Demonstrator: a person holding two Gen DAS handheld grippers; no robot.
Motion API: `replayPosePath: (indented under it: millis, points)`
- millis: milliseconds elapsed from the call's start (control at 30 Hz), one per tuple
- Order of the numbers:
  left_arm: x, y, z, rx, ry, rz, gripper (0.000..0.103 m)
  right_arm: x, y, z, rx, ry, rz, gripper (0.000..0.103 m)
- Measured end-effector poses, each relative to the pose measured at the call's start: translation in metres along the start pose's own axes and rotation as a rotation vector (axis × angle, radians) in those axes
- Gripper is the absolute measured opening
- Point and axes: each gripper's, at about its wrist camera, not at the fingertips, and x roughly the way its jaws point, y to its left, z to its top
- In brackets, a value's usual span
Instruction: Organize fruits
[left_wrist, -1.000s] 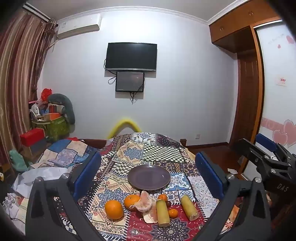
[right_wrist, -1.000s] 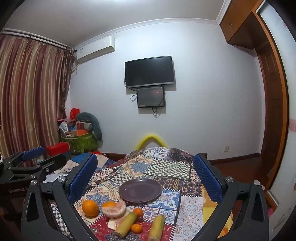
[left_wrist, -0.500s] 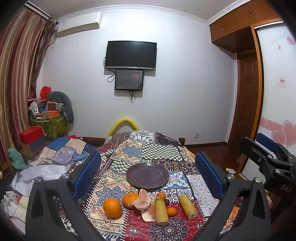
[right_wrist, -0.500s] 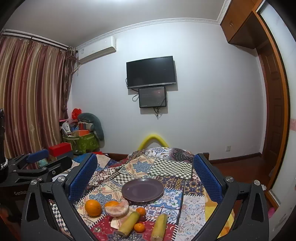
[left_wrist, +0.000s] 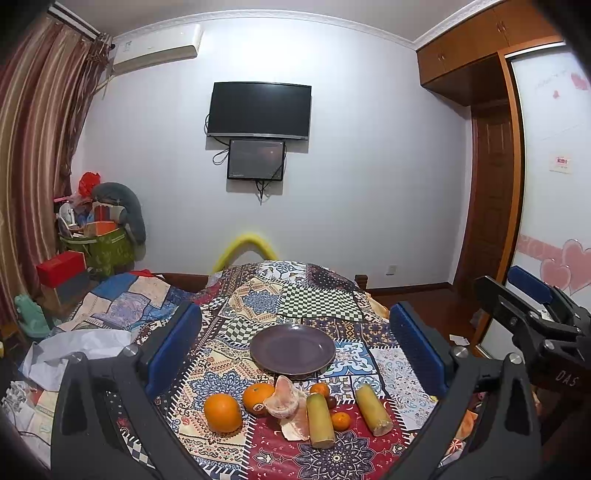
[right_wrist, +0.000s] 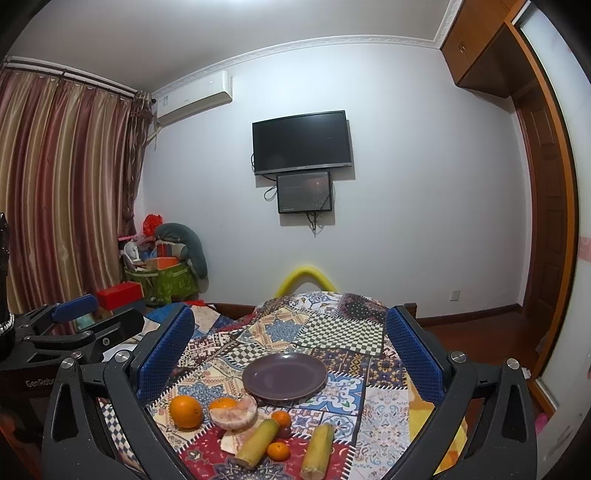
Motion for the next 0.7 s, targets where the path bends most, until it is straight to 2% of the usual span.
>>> replayPosePath:
  millis: [700]
  points:
    - [-0.0008,0.0010,0.0020,0.000,-0.003,-0.009,0.103,0.0010,0.0012,-0.0006,0.000,0.003,0.000,0.103]
